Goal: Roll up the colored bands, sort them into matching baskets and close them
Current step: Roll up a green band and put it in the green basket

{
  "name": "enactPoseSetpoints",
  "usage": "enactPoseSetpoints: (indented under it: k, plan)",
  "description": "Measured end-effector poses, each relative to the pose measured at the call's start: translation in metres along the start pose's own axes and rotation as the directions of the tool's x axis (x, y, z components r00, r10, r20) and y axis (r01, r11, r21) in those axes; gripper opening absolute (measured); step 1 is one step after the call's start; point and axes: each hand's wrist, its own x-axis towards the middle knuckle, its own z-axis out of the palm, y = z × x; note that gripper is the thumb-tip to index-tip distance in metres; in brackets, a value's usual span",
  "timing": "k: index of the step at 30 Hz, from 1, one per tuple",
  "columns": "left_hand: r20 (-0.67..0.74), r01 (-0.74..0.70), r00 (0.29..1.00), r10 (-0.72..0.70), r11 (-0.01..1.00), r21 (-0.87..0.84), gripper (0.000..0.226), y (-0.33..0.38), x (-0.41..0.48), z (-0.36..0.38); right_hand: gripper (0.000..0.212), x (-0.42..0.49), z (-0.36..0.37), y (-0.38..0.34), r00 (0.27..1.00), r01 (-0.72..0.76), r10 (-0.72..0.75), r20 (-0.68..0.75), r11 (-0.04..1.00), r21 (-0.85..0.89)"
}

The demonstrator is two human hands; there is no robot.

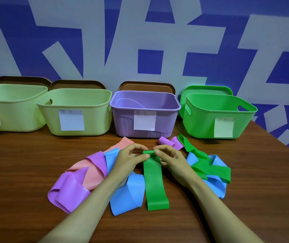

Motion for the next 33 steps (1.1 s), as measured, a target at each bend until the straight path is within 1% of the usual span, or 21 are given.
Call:
enactPoseSetpoints:
  k: [3,4,8,12,14,17,25,29,31,33]
  plan:
    - [0.001,-0.021,1.0,0.021,1.0,0.0,0.021,0.0004,0.0002,0.0003,0.026,0.0017,-0.0002,0.0001,0.999,-0.038,0.039,0.032,0.999,-0.015]
    - [0.0,-0.028,1.0,0.028,1.0,0.002,0.021,0.0003,0.0002,0.0001,0.028,0.001,0.0002,-0.0007,0.998,-0.041,0.041,0.042,0.999,-0.017]
    - [0.002,-0.038,0.999,0.038,0.999,-0.01,0.026,0.0006,-0.0002,0.0005,0.019,0.0007,-0.0002,-0.0007,0.999,-0.019,0.018,0.034,0.999,0.033]
    - [0.025,0.041,0.999,-0.04,0.999,-0.018,0.028,-0.0016,0.0001,0.0014,0.009,0.0004,-0.0007,-0.0003,1.0,-0.007,0.005,0.023,0.996,0.093]
    - [0.036,0.072,0.997,-0.071,0.997,-0.036,0.022,-0.0014,0.0,0.0026,0.013,0.0,-0.0002,-0.0006,1.0,0.018,-0.019,0.007,0.996,0.091]
    - [0.036,0.099,0.995,-0.095,0.988,-0.117,0.011,0.0007,-0.0003,0.0052,0.017,-0.0006,-0.0002,-0.0019,0.998,0.057,-0.056,-0.016,0.995,0.08]
    - [0.025,0.08,0.997,-0.078,0.993,-0.082,0.009,-0.0016,0.0008,0.0026,0.023,-0.0004,-0.0006,-0.0012,0.999,0.054,-0.054,-0.01,0.996,0.074]
    - [0.013,0.048,0.999,-0.048,0.997,-0.064,0.014,-0.0021,0.0009,0.002,0.026,0.0001,0.0004,-0.0017,0.999,0.032,-0.031,-0.009,0.997,0.067]
    - [0.016,0.031,0.999,-0.03,0.998,-0.055,0.017,-0.0025,0.0006,0.0016,0.021,0.0007,0.0012,-0.0011,1.0,0.016,-0.014,-0.026,0.996,0.089]
    - [0.021,0.025,0.999,-0.024,0.999,-0.046,0.018,-0.0025,0.0002,0.0014,0.011,0.0014,0.0019,-0.0009,0.999,0.001,0.003,-0.037,0.992,0.125]
